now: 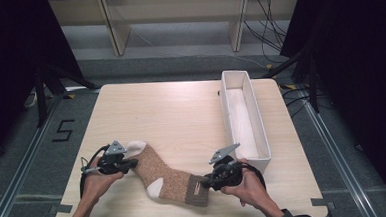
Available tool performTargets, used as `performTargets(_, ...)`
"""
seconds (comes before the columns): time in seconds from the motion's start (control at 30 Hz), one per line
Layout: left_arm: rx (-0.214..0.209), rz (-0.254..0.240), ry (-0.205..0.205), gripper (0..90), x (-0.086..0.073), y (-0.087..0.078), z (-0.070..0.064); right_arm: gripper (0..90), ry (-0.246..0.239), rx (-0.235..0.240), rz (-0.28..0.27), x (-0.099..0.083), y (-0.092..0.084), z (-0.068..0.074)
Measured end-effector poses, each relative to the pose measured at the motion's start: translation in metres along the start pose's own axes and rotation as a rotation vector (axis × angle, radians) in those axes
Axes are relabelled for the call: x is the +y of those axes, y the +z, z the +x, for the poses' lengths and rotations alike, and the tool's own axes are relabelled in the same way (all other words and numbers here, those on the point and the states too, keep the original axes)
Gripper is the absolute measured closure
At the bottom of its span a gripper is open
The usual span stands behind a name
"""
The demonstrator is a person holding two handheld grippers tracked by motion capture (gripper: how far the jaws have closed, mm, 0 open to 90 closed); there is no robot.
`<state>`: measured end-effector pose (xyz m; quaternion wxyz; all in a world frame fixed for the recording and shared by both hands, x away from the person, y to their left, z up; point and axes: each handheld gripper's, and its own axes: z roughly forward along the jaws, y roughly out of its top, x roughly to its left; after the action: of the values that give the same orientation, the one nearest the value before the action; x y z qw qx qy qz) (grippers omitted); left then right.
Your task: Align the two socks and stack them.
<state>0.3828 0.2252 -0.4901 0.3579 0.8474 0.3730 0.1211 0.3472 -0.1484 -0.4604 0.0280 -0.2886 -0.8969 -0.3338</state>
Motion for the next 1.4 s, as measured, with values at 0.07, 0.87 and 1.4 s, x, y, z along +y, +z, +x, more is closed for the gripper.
performTargets(0.07,-0.003,-0.001,0.011,89.3,0.000,-0.001,-0.005,72.7,0.012,-0.008,0.009,-0.006,-0.004,-0.001)
performTargets(0.87,0.003,-0.049,0.027,84.6,0.011,0.003,-0.017,68.2,0.017,-0.078,0.017,-0.025,-0.015,-0.017)
performTargets(1.4,0.014,-0.050,-0.011,84.4,0.014,0.016,-0.010,53.8,0.096,-0.118,0.009,-0.025,-0.020,-0.017)
